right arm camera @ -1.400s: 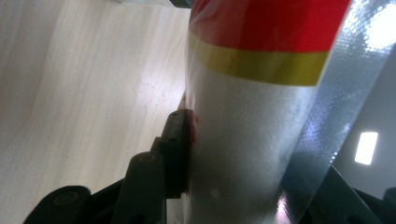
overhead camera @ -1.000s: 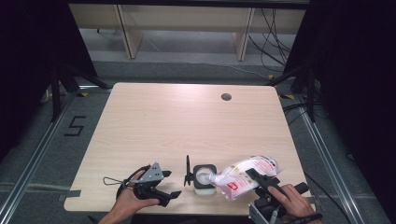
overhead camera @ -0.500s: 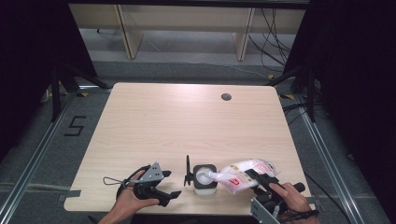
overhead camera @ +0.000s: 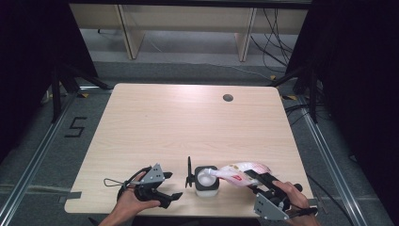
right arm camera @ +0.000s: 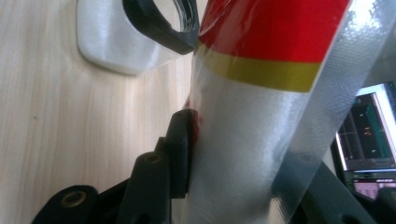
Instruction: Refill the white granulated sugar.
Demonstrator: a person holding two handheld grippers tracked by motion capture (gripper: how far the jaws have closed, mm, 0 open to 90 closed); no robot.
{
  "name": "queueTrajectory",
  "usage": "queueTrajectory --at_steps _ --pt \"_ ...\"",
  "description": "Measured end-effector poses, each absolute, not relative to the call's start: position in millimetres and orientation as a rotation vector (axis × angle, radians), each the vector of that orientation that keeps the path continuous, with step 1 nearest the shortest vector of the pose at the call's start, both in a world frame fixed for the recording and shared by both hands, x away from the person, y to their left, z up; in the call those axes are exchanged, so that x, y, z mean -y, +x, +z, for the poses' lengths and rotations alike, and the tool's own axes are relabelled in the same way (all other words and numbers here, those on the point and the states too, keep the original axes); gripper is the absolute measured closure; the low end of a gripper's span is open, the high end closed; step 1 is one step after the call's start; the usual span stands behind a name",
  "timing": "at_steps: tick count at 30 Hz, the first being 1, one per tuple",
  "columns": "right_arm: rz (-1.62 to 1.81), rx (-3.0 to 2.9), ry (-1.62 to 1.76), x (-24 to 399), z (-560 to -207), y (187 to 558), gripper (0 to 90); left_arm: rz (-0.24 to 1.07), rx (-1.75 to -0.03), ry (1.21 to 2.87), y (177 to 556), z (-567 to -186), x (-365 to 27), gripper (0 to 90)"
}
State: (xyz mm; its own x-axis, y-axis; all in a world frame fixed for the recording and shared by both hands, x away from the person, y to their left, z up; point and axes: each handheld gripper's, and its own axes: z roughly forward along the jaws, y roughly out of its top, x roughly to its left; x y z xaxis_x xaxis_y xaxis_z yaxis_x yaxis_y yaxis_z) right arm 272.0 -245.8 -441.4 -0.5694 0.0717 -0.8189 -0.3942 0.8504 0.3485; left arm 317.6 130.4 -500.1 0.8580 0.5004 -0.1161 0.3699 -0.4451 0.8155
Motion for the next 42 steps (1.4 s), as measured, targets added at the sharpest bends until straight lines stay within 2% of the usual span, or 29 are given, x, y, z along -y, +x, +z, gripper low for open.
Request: queueTrajectory --at_steps 27,30,31,42 --pt "1.061 -2.103 0.248 270 -458 350 67.2 0.201 -0.593 2.101 320 -499 -133 19.2" --pt "1.101 -2.097 0.315 277 -459 352 67.5 0.172 -0.646 2.063 317 -499 -131 19.2" --pt "1.112 -2.094 0.322 279 -458 352 67.5 0.195 -0.628 2.098 319 -499 -134 19.2" --pt "1.180 -2.036 0.487 290 -459 346 68.7 0.185 -0.625 2.089 319 -498 -134 19.2"
